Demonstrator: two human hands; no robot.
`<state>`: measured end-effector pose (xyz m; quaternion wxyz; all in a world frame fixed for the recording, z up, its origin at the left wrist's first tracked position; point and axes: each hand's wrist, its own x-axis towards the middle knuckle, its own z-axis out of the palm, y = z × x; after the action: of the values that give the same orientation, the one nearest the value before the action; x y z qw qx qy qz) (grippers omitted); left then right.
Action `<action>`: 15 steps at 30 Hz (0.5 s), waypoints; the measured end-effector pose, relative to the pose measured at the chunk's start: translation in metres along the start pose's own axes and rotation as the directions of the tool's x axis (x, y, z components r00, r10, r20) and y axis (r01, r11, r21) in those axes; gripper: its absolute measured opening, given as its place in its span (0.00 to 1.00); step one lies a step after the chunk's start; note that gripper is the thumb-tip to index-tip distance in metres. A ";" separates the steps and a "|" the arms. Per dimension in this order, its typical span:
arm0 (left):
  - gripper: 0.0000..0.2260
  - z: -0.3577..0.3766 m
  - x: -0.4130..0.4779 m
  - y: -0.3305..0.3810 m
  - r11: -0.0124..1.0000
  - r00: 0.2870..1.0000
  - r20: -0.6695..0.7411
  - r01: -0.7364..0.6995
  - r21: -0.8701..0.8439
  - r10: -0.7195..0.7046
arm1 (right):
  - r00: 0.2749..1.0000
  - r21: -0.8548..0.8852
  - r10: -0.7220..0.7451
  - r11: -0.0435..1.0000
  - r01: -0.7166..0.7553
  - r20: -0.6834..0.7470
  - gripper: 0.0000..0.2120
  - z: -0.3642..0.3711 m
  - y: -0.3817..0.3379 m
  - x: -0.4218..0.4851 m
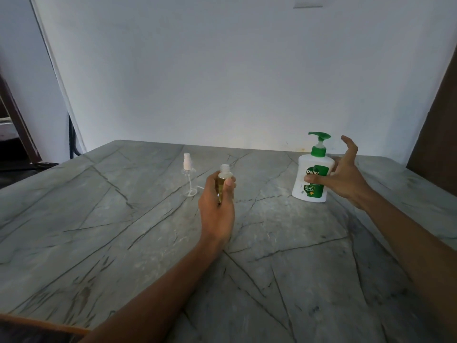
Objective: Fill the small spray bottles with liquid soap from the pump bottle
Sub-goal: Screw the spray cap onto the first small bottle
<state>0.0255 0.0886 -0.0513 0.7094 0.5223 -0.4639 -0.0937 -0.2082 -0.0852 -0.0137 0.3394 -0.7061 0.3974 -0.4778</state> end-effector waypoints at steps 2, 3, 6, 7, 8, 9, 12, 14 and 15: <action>0.07 -0.001 0.001 0.001 1.000 1.000 -0.007 -0.001 -0.019 0.001 | 0.988 -0.044 -0.060 0.998 0.055 -0.144 0.57 0.000 -0.003 -0.007; 0.09 -0.002 0.002 0.001 1.000 1.000 -0.014 -0.005 -0.028 0.005 | 0.960 -0.114 -0.126 0.988 0.100 -0.252 0.55 0.000 -0.005 -0.011; 0.13 -0.003 0.004 0.002 0.999 1.000 -0.026 -0.014 -0.030 0.013 | 0.802 -0.356 -0.394 0.902 0.243 -0.450 0.40 0.008 -0.017 -0.032; 0.13 -0.003 0.004 0.002 0.999 0.999 -0.027 -0.018 -0.026 0.017 | 0.771 -0.373 -0.450 0.879 0.296 -0.450 0.33 0.015 -0.026 -0.040; 0.13 -0.003 0.005 0.002 1.000 0.999 -0.026 -0.021 -0.021 0.020 | 0.773 -0.360 -0.482 0.866 0.347 -0.412 0.25 0.024 -0.035 -0.047; 0.13 -0.004 0.005 0.002 1.000 0.999 -0.025 -0.025 -0.015 0.025 | 0.806 -0.334 -0.493 0.859 0.389 -0.328 0.19 0.034 -0.044 -0.053; 0.11 -0.005 0.006 0.001 0.999 0.999 -0.025 -0.030 0.011 0.031 | 0.926 -0.309 -0.369 0.875 0.374 0.077 0.11 0.070 -0.058 -0.058; 0.12 -0.006 0.007 -0.003 0.998 0.999 -0.027 -0.040 0.048 0.042 | 0.924 -0.339 -0.284 0.869 0.361 0.256 0.12 0.095 -0.057 -0.055; 0.12 -0.007 0.008 -0.006 0.997 0.998 -0.029 -0.046 0.070 0.048 | 0.912 -0.355 -0.267 0.858 0.372 0.310 0.14 0.107 -0.055 -0.052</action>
<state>0.0368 0.0858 -0.0521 0.6999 0.5370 -0.4680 -0.0530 -0.1053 -0.0038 -0.0207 0.1478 -0.8717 0.3182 -0.3421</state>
